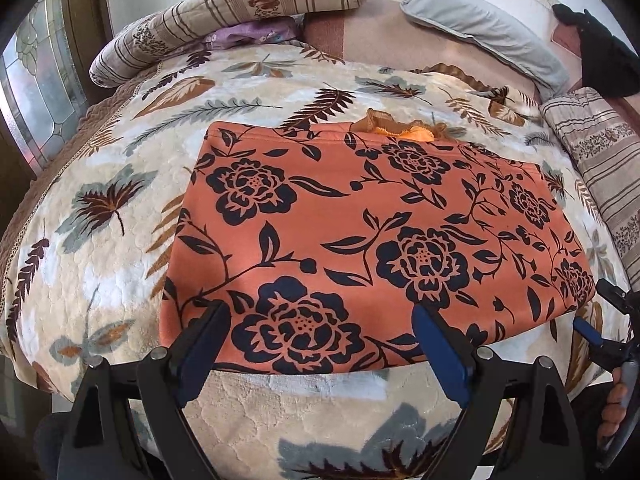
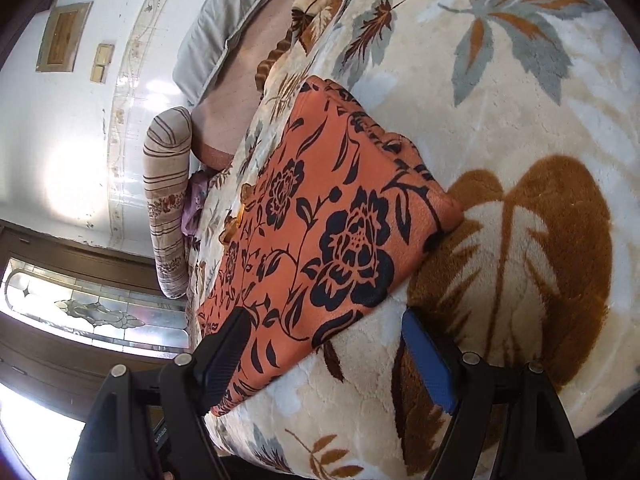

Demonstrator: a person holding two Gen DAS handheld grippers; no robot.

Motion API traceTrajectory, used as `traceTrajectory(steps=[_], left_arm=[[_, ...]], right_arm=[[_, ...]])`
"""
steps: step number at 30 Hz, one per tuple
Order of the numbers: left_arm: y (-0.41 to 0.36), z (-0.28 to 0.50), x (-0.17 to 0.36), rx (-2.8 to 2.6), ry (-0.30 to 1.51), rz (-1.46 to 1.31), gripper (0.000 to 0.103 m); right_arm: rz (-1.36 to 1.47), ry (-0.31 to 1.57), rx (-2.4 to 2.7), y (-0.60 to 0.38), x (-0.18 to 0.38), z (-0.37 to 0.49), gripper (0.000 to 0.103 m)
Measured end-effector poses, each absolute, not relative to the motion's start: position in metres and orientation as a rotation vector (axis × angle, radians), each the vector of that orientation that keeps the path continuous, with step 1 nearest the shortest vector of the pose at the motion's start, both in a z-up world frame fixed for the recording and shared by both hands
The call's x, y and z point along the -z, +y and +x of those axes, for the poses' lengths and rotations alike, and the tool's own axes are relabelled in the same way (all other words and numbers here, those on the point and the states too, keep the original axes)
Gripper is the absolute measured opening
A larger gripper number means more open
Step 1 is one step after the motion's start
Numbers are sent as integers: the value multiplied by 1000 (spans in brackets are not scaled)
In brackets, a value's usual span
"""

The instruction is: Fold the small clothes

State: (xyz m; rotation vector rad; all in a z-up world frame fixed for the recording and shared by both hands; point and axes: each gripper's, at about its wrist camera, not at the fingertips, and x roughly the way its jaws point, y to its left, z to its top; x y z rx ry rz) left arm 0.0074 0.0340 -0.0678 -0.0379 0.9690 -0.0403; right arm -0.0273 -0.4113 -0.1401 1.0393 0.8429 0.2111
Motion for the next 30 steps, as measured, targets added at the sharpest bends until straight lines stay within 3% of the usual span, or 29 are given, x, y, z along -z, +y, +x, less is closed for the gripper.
traceTrajectory(steps=[30], left_arm=[[6, 40, 101, 34, 1034, 39, 92]], right_arm=[[1069, 786, -152, -423, 142, -6, 81]])
